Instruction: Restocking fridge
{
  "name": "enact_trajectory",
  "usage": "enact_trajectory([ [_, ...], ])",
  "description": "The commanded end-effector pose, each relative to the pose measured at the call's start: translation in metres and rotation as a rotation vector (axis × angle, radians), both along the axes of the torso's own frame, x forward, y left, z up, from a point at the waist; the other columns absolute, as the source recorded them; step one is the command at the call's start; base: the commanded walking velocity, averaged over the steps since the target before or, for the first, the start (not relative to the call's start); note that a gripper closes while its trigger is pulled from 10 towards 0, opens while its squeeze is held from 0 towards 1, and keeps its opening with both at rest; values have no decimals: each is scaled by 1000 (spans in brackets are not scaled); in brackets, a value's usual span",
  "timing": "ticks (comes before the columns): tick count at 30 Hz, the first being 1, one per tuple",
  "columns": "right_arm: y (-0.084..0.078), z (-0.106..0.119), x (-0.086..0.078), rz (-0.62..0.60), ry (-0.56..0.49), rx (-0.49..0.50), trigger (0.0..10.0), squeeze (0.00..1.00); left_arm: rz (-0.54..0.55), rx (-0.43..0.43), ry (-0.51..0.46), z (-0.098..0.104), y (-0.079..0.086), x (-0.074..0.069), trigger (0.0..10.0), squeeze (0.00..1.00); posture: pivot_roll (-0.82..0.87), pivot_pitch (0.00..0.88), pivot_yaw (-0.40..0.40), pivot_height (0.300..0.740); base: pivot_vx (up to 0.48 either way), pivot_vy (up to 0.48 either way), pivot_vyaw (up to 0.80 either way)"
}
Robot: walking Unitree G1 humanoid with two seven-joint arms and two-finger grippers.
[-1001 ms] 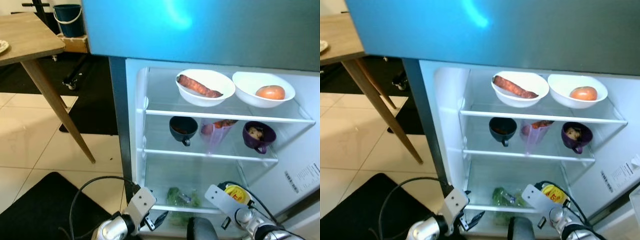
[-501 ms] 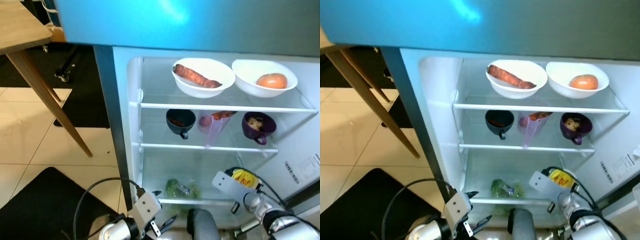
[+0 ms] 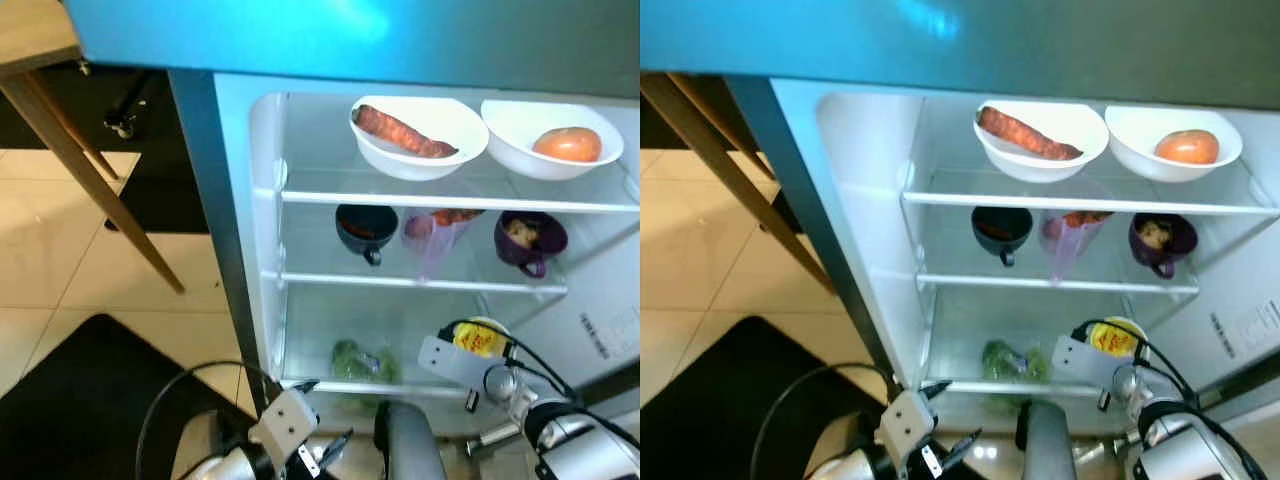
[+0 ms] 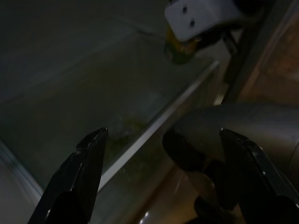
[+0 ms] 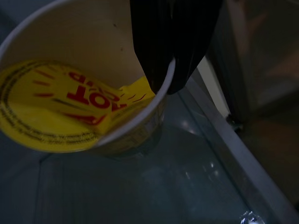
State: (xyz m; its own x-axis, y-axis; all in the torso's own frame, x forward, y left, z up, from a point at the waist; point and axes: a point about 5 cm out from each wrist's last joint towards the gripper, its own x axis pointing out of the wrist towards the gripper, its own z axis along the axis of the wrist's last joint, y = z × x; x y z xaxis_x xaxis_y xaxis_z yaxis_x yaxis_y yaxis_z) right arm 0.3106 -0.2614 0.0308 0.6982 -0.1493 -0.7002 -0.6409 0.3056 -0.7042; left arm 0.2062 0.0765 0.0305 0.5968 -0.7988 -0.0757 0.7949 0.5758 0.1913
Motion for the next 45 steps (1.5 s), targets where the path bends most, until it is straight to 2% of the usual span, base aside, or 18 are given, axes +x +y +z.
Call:
enact_trajectory([
  [1,-3,1,-1,21,15,-25,10000,0,18,11,12,0,6,-3,10000,0,68,304,-45,452,0,0,0],
  [15,-5,15,10,84,-8,-91,10000,0,49,42,-31,20,17,1,10000,0,81,323,-42,452,0,0,0],
  [28,-6,17,10,131,60,-92,10000,0,45,53,-37,26,14,-2,10000,0,94,326,-47,452,0,0,0],
  [40,-10,26,15,115,33,-108,10000,0,50,57,-39,29,12,-1,10000,0,92,328,-53,452,0,0,0],
  [41,-10,26,15,115,32,-109,10000,59,51,59,-40,30,13,0,10000,0,96,326,-51,452,0,0,0],
  [42,-10,26,16,115,31,-109,10000,467,52,60,-40,30,13,0,10000,0,96,326,-51,452,0,0,0],
  [44,-10,26,16,115,30,-109,10000,467,53,61,-41,30,13,0,10000,0,101,324,-50,452,0,0,0],
  [45,-10,27,16,117,26,-114,10000,875,55,62,-42,30,13,1,10000,0,101,324,-50,452,0,0,0],
])
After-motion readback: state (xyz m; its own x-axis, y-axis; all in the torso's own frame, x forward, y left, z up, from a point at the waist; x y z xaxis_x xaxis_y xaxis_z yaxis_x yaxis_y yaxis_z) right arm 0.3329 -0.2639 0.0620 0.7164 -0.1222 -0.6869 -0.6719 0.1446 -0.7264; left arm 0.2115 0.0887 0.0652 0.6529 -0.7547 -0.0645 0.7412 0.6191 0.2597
